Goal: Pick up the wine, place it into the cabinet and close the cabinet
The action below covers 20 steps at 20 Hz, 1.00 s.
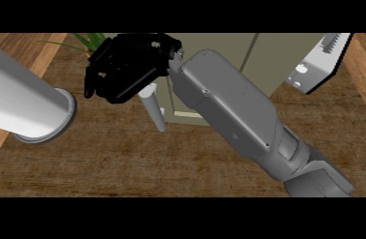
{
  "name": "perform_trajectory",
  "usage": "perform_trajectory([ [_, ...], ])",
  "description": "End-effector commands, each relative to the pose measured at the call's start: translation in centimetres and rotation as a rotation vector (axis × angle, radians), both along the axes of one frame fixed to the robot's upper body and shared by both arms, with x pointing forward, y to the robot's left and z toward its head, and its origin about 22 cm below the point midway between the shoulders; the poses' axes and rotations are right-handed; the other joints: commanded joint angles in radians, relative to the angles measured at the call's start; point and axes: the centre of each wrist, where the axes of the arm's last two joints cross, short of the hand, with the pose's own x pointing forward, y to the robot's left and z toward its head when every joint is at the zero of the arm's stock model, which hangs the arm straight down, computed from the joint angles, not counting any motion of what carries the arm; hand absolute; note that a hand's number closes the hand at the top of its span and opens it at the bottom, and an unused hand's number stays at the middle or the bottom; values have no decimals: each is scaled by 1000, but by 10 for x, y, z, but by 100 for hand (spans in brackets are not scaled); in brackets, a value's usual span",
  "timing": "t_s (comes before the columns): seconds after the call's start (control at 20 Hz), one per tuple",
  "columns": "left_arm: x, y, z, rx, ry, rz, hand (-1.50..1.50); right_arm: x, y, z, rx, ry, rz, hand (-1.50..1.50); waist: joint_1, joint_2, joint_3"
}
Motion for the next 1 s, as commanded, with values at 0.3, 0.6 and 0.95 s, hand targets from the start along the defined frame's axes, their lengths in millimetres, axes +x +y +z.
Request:
perform_trajectory([
  [0.3, 4, 7, 4, -6, -53, -24, -150, 38, -49, -16, 71, 51, -154, 150, -15, 10, 4],
  [0.6, 7, -7, 1, -4, -40, -34, -150, 52, -84, 6, 118, -56, -374, 150, -19, 12, 3],
  [0.95, 21, -15, 10, 22, -49, -78, -150, 49, -82, -3, 158, -82, -385, 150, -32, 20, 3],
])
